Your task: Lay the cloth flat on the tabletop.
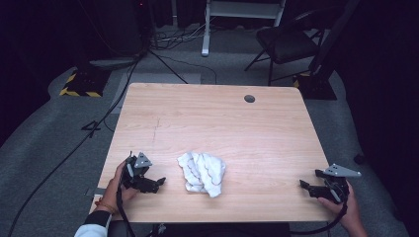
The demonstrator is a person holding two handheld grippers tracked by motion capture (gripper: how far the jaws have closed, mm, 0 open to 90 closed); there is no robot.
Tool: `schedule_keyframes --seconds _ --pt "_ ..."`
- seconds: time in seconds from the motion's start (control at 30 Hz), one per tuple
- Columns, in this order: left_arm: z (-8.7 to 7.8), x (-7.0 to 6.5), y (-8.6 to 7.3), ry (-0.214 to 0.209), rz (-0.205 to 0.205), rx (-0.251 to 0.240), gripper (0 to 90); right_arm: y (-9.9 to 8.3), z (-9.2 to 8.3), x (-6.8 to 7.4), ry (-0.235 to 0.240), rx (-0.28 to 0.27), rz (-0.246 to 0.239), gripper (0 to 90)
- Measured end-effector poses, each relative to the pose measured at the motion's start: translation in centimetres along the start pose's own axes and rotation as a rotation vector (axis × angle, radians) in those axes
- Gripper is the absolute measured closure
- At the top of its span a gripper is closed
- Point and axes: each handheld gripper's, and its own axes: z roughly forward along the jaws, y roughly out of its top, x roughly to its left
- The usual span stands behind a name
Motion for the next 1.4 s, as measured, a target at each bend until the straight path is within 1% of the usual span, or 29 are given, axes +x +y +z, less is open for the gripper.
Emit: schedule_keyframes --seconds 0.17,0.2,0.23,0.3,0.33,0.37,0.4,0.43,0.5,0.57,0.63,0.7,0.77,0.83,0.87,0.9,0.97,1.07,1.1,1.13,1.2,1.27,1.33,1.4 --pt "-0.1 -0.1 -0.2 0.004 -0.002 -0.002 0.2 0.0 0.0 0.0 0.000 0.001 0.001 16.6" --pt "-0.2 -0.1 -0.2 0.009 0.004 0.000 0.2 0.0 0.0 0.1 -0.006 0.002 0.001 16.1" --pt "-0.2 -0.2 -0.3 0.005 -0.005 0.001 0.2 0.0 0.0 0.1 -0.010 -0.003 -0.009 16.4" --pt "-0.3 -0.3 -0.3 0.010 -0.010 -0.002 0.2 0.0 0.0 0.2 -0.014 -0.008 -0.024 18.2" --pt "-0.3 -0.4 -0.3 0.014 -0.003 -0.003 0.2 0.1 -0.1 0.3 -0.010 -0.010 -0.029 19.7" --pt "-0.2 -0.5 -0.3 0.008 -0.010 -0.003 0.3 0.1 -0.1 0.4 -0.010 -0.009 -0.040 21.0" --pt "-0.2 -0.6 -0.3 0.007 -0.002 -0.001 0.3 0.2 -0.1 0.5 -0.010 -0.012 -0.052 22.0" --pt "-0.2 -0.7 -0.2 0.007 0.007 -0.001 0.3 0.4 -0.1 0.5 -0.005 -0.017 -0.055 22.4" --pt "-0.2 -0.9 -0.2 -0.003 0.008 0.002 0.3 1.2 0.0 0.8 0.026 -0.027 -0.061 23.5" --pt "0.0 -1.0 -0.1 -0.008 0.013 -0.002 0.3 2.3 0.0 1.6 0.040 -0.035 -0.105 25.5" --pt "0.1 -1.1 0.1 -0.018 0.023 -0.002 0.2 3.8 -0.1 2.6 0.056 -0.055 -0.155 28.7" --pt "0.3 -1.1 0.3 -0.022 0.030 0.000 0.2 5.3 -0.1 3.9 0.085 -0.072 -0.204 30.9" --pt "0.6 -1.4 0.6 -0.020 0.025 -0.002 0.2 6.9 0.3 5.7 0.120 -0.091 -0.249 32.9" --pt "0.9 -1.6 1.0 -0.018 0.023 0.000 0.2 8.4 0.8 7.8 0.161 -0.110 -0.301 34.6" --pt "1.1 -1.8 1.1 -0.018 0.020 -0.002 0.2 9.0 1.2 8.9 0.182 -0.111 -0.326 34.7" --pt "1.2 -1.8 1.4 -0.017 0.027 -0.001 0.2 9.5 1.6 10.1 0.205 -0.110 -0.349 35.7" --pt "1.7 -2.0 1.8 -0.018 0.020 -0.003 0.3 10.4 2.5 12.3 0.253 -0.107 -0.389 37.9" --pt "2.3 -2.2 2.6 -0.017 0.023 0.000 0.3 11.2 3.7 15.6 0.313 -0.108 -0.448 39.1" --pt "2.6 -2.4 2.9 -0.016 0.021 -0.003 0.3 11.4 4.0 16.7 0.326 -0.111 -0.477 39.6" --pt "2.8 -2.5 3.2 -0.019 0.030 0.001 0.3 11.5 4.3 17.8 0.346 -0.114 -0.503 40.0" --pt "3.4 -2.8 3.8 -0.030 0.036 0.000 0.3 11.8 4.8 19.7 0.398 -0.112 -0.541 40.1" --pt "3.9 -3.0 4.4 -0.030 0.041 0.001 0.3 11.9 5.4 21.2 0.431 -0.111 -0.583 40.2" --pt "4.3 -3.1 4.9 -0.034 0.046 0.000 0.4 11.7 5.9 22.4 0.466 -0.098 -0.600 40.2" --pt "4.7 -3.2 5.3 -0.038 0.047 0.001 0.6 11.5 6.5 23.5 0.492 -0.080 -0.628 39.4"
